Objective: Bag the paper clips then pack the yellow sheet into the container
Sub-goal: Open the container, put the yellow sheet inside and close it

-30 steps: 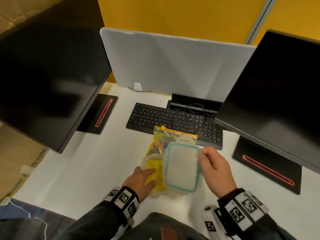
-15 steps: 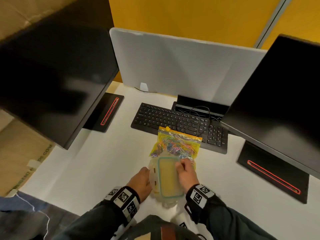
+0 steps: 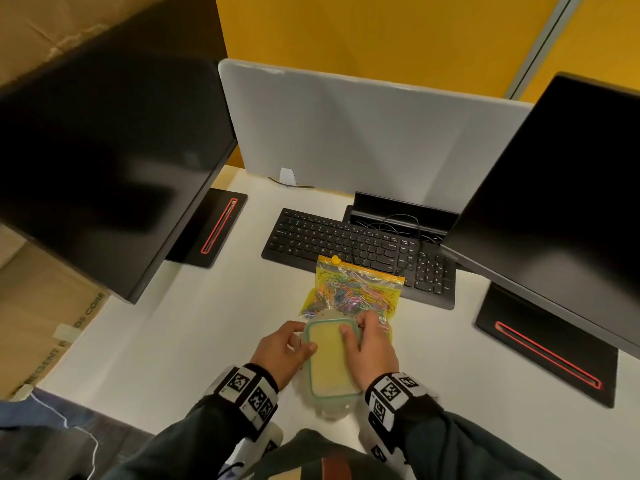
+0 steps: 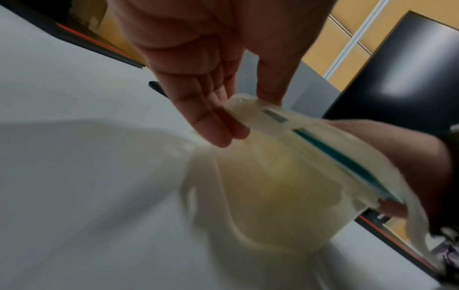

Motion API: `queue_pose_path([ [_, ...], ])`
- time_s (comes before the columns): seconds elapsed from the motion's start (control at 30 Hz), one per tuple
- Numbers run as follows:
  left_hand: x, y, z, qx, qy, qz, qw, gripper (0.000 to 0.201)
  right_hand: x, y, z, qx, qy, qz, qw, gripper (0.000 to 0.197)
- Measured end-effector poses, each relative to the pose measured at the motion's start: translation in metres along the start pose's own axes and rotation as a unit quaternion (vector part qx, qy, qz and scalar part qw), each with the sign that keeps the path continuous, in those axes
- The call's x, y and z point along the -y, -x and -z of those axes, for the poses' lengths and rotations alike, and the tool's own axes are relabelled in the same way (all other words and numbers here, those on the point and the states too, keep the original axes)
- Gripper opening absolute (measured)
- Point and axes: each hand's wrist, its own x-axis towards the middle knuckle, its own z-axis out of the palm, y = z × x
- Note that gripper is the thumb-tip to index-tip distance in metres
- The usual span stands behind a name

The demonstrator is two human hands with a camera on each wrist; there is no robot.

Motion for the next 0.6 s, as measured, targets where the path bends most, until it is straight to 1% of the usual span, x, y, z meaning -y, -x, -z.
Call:
queue_pose_path([
  [0.1, -0.001, -0.006, -0.001, -0.018, -0.012, -0.011, 1.0, 0.018, -0.004, -0.001, -0.001, 0.021, -0.008, -0.005, 1.0, 0.021],
  [0.17, 0.0, -0.009, 0.0, -0.025, -0.021, -0.018, 0.999, 0.01, -0.005, -0.003, -0.001, 0.038, 0.009, 0.0, 0.999, 0.025],
  [0.23, 0.0, -0.011, -0.001, -0.024, -0.025, -0.021, 0.999, 0.016, -0.004, -0.007, 0.0, 0.045, 0.033, -0.001, 0.998, 0.028],
  [0.3, -0.003, -0.012, 0.0, -0.035, -0.033, -0.021, 0.999, 0.015, -0.001, -0.01, 0.001, 0.041, 0.053, -0.005, 0.998, 0.031],
  [0.37, -0.006, -0.013, 0.002, -0.053, -0.062, -0.021, 0.996, 0.021, 0.001, -0.011, 0.002, 0.027, 0.072, -0.02, 0.997, 0.034],
  [0.4, -0.006, -0.013, 0.004, -0.049, -0.084, -0.014, 0.995, 0.023, 0.0, -0.012, 0.005, 0.023, 0.083, -0.034, 0.996, 0.039],
  [0.43, -0.006, -0.014, 0.005, -0.03, -0.113, -0.002, 0.993, 0.025, -0.001, -0.012, 0.009, 0.024, 0.1, -0.049, 0.993, 0.045],
  [0.47, -0.005, -0.013, 0.005, 0.003, -0.146, 0.014, 0.989, 0.029, -0.004, -0.013, 0.013, 0.033, 0.127, -0.06, 0.99, 0.05],
  [0.53, -0.003, -0.013, 0.003, 0.07, -0.191, 0.022, 0.979, 0.039, -0.008, -0.011, 0.02, 0.075, 0.177, -0.06, 0.98, 0.056],
  [0.57, -0.001, -0.013, 0.001, 0.089, -0.182, 0.017, 0.979, 0.041, -0.009, -0.01, 0.022, 0.101, 0.176, -0.055, 0.978, 0.058],
  [0.6, -0.001, -0.013, -0.001, 0.102, -0.155, 0.016, 0.983, 0.041, -0.009, -0.009, 0.021, 0.128, 0.151, -0.054, 0.979, 0.059],
])
